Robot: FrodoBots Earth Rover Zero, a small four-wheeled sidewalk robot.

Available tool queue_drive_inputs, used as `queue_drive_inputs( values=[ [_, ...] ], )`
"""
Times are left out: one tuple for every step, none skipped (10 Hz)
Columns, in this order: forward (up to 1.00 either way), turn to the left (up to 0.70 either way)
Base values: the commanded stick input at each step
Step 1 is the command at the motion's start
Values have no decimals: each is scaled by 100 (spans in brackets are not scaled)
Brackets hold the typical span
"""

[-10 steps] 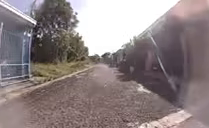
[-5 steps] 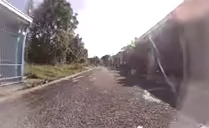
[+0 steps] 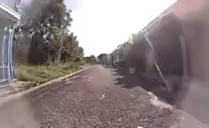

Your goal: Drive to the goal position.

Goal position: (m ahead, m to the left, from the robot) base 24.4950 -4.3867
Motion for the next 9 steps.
queue_drive_inputs(
  values=[
    [100,0],
    [100,0],
    [100,0],
    [100,0],
    [100,0],
    [100,0],
    [100,0],
    [100,0],
    [100,0]
  ],
)
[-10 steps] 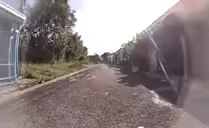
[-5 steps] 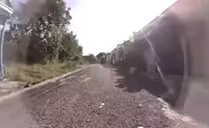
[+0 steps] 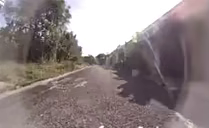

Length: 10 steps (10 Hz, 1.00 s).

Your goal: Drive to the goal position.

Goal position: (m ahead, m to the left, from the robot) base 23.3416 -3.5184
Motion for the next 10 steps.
queue_drive_inputs(
  values=[
    [100,0],
    [100,0],
    [100,0],
    [100,0],
    [100,0],
    [100,0],
    [100,0],
    [100,-11],
    [100,-21],
    [100,0]
  ],
)
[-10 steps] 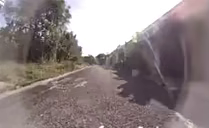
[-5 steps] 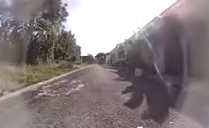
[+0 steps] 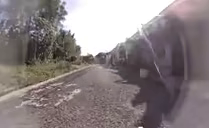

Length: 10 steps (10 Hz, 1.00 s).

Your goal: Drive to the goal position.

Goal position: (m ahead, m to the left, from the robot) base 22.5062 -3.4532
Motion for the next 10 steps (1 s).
queue_drive_inputs(
  values=[
    [100,0],
    [100,0],
    [100,0],
    [100,0],
    [100,0],
    [100,0],
    [100,0],
    [100,0],
    [100,0],
    [100,0]
  ],
)
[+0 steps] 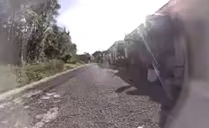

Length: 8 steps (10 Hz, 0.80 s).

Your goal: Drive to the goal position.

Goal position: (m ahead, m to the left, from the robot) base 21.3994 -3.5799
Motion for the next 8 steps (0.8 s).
queue_drive_inputs(
  values=[
    [100,0],
    [100,0],
    [100,0],
    [100,0],
    [100,0],
    [100,0],
    [100,0],
    [100,0]
  ],
)
